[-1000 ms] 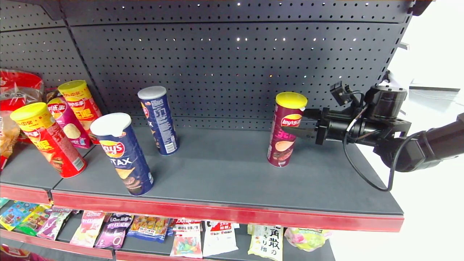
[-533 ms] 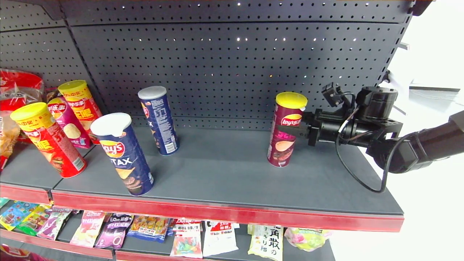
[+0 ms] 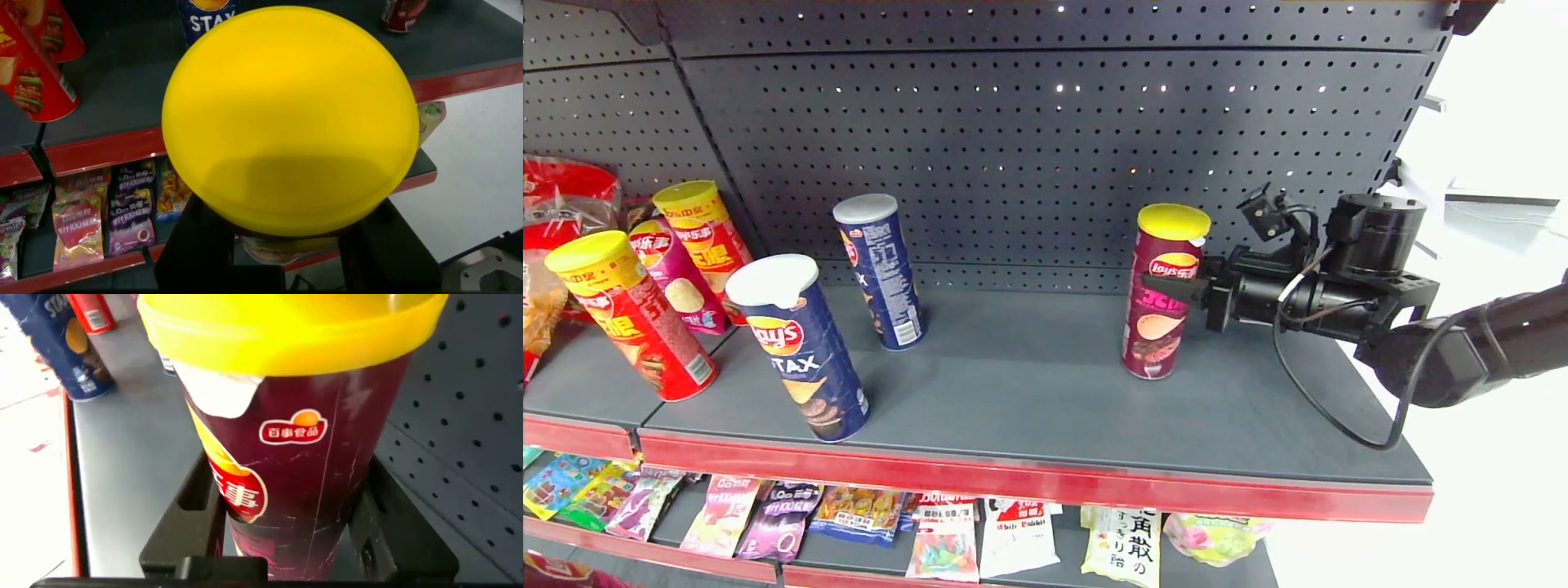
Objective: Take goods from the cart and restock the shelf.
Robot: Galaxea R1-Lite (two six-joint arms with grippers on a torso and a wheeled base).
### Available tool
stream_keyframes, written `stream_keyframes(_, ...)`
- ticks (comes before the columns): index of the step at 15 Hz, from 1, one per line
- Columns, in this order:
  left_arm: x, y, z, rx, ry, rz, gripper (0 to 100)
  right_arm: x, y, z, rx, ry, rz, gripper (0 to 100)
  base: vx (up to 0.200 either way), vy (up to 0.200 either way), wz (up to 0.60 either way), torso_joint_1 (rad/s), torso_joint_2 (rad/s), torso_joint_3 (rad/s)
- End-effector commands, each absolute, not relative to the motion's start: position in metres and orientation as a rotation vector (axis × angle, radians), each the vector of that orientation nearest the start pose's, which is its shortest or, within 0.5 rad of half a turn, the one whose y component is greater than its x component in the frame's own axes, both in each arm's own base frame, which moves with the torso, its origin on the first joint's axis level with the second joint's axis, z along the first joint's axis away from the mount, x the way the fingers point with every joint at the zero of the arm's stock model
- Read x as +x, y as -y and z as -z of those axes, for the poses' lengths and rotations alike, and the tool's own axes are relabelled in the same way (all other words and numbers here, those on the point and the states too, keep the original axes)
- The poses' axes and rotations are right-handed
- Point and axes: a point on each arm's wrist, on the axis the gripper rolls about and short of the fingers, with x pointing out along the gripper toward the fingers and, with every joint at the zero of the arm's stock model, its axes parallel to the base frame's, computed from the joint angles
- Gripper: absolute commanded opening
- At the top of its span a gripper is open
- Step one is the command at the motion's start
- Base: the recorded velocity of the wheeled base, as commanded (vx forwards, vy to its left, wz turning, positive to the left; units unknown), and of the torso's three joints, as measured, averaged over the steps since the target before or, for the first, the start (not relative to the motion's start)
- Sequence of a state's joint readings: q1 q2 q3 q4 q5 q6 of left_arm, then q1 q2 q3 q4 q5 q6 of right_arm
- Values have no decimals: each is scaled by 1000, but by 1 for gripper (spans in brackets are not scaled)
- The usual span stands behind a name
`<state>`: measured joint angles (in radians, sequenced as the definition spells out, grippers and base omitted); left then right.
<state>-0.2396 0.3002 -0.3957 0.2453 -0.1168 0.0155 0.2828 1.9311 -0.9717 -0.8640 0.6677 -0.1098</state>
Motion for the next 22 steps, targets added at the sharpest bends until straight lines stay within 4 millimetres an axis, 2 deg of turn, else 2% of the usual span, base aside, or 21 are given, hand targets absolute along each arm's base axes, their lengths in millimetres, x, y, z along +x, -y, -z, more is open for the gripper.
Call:
stream_keyframes(1,-19,-2,-165,24,-148,356,0,311,-120,-193,-93,-2,-965,0,0,0,0,0,0,0)
stream_keyframes(3,-18,-2,-165,25,-151,356,0,281,-119,-192,-92,-23,-966,0,0,0,0,0,0,0)
stream_keyframes(5,-18,-2,-164,24,-158,355,0,265,-116,-189,-96,-28,-959,0,0,0,0,0,0,0)
stream_keyframes(10,-17,-1,-163,25,-164,355,0,250,-120,-169,-101,-24,-989,0,0,0,0,0,0,0)
stream_keyframes(13,-17,-2,-162,26,-165,352,0,254,-128,-161,-104,-7,-1004,0,0,0,0,0,0,0)
stream_keyframes(17,-18,-2,-163,24,-159,347,0,251,-141,-156,-105,-18,-1018,0,0,0,0,0,0,0)
stream_keyframes(22,-18,-2,-164,26,-157,347,0,247,-144,-152,-106,-33,-1036,0,0,0,0,0,0,0)
